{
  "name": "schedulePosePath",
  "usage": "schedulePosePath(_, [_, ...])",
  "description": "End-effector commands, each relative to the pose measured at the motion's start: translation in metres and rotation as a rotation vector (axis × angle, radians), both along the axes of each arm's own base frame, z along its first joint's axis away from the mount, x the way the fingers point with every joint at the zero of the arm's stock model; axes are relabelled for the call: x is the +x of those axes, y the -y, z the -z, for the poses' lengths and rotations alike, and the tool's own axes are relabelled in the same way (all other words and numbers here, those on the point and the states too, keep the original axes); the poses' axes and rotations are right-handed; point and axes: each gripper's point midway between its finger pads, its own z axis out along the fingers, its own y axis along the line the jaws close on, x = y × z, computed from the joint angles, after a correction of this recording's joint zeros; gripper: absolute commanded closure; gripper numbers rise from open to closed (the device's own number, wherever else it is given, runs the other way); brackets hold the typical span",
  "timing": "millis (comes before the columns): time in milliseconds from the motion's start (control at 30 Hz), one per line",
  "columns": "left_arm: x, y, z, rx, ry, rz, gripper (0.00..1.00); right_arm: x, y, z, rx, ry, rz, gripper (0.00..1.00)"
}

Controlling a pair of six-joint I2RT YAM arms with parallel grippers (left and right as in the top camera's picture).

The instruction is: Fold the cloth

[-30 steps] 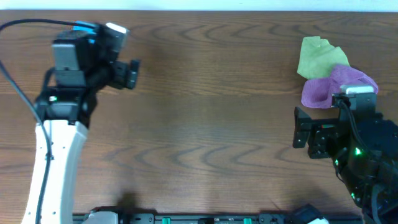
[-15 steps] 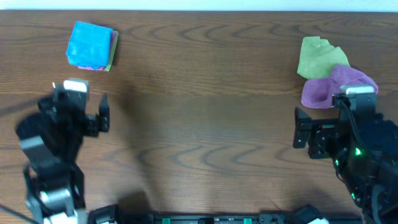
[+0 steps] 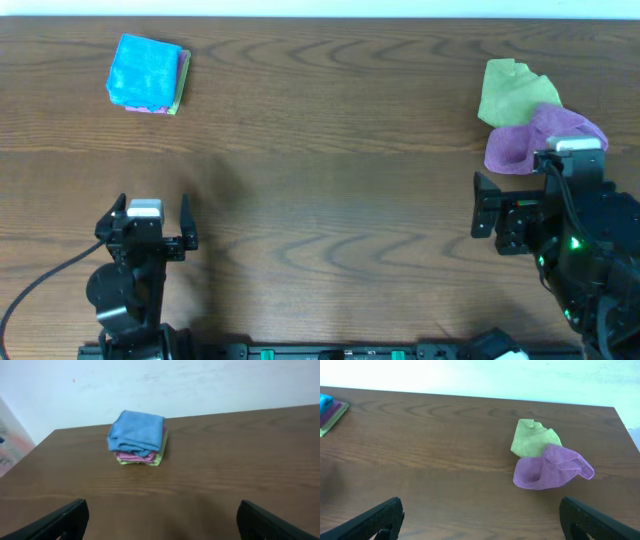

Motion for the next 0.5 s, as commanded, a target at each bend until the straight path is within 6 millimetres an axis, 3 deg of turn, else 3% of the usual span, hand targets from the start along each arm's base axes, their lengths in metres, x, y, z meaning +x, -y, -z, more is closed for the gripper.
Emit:
schedulePosePath(0, [-0.004,-0.008,-0.004,-0.024,0.039,-0.062,0.05,-0.001,0.002,-0.004,-0.002,0.012,0.004,0.01])
schedulePosePath(467, [-0.007,0.001,0.023,-0.037,0.063,-0.046,0.05,-0.001,0.002,-0.004,-0.002,0.012,0.004,0.01])
